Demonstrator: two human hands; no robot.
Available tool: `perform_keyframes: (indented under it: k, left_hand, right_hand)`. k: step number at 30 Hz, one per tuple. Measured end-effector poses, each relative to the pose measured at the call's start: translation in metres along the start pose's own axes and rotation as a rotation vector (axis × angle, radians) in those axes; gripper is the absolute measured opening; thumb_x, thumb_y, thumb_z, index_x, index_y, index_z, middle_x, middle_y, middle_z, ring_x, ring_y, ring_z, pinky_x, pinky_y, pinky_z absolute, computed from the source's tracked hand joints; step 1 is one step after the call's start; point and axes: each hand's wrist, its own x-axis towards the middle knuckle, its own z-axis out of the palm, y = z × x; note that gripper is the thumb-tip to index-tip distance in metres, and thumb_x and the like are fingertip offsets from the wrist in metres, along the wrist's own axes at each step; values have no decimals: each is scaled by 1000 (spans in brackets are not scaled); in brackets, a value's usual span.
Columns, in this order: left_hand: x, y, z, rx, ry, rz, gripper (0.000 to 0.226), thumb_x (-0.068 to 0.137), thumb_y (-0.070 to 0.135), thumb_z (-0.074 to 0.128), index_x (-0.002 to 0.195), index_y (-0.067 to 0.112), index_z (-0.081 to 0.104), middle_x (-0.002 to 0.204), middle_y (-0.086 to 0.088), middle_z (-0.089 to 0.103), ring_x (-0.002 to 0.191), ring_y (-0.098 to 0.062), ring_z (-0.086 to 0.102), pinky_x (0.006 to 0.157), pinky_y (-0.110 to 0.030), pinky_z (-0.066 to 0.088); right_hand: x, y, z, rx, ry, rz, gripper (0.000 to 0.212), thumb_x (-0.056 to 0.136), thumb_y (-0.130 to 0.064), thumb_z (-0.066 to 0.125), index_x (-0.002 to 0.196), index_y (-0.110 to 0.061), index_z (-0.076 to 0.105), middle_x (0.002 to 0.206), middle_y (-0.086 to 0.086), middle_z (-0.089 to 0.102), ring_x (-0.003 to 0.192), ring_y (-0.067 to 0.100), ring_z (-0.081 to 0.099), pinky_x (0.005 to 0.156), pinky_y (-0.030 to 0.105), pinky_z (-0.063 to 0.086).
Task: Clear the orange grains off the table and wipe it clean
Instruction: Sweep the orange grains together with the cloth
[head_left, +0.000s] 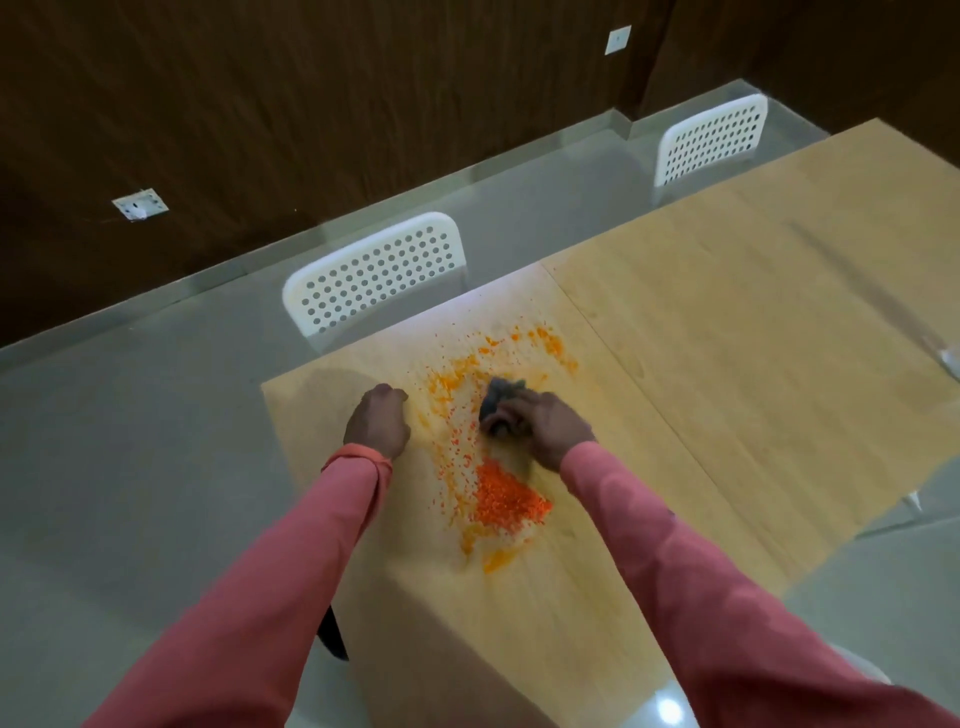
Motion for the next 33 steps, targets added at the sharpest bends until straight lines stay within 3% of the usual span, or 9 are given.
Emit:
perform_keyframes:
  k: [4,7,9,13,17,20,25,29,33]
  left_hand:
    - [21,0,-7,-3,-20,0,56,89,0,50,143,13,43,143,-10,41,132,-30,37,104,-42,42]
    - [31,3,-7,-8,-90,0,65,88,-1,50,149,14,31,149,-9,30,134,-30,36,110,-39,37]
    - [31,5,-5,34,-84,18,61,88,-3,47,146,11,35,146,-12,29,128,-32,42,107,-38,40]
    - [39,2,-2,59,-60,31,49,90,-2,45,138,8,44,135,-15,35,113,-34,51,96,-38,45]
    - [45,-3,0,65,-52,46,54,89,1,52,141,11,43,133,-13,37,111,-31,52,95,-35,45]
    - [49,-7,2,70,-43,59,58,87,0,58,141,13,45,130,-10,40,109,-29,53,93,-33,47]
    - [56,-9,0,106,-65,70,61,85,5,65,142,15,46,125,-8,42,110,-28,52,94,-34,48]
    - [59,-7,-2,140,-76,69,57,84,6,66,139,15,50,123,-9,43,110,-29,51,95,-36,48]
    - [60,-6,-5,134,-92,67,57,85,8,66,139,16,51,123,-9,42,112,-30,50,97,-38,47]
  right_hand:
    - [-8,0,-20,100,-35,-75,50,86,-7,58,135,-20,60,140,7,56,126,30,51,105,38,42]
    - [15,16,-53,174,96,4,58,78,-1,51,133,-18,62,138,9,57,125,31,51,107,37,39]
    - [45,33,-73,162,199,62,61,78,6,52,133,-19,62,141,10,56,127,35,51,109,38,41]
    - [107,56,-111,81,268,71,45,85,-15,70,129,-21,65,134,12,60,117,35,57,98,31,42]
    - [163,80,-118,-27,302,78,39,88,-33,68,127,-30,65,138,3,59,111,37,62,93,36,52]
    - [199,98,-116,-92,277,83,41,88,-33,67,129,-34,60,141,-1,56,111,38,60,91,43,54]
    - [212,98,-118,-172,175,57,40,91,-11,55,127,-28,62,140,-1,55,111,35,58,92,43,51]
    - [183,79,-111,-196,125,-48,41,91,-7,54,124,-27,66,137,0,58,108,34,60,91,40,50]
    - [125,51,-92,-169,70,-174,32,93,-14,61,121,-27,68,135,1,60,106,32,62,92,42,51]
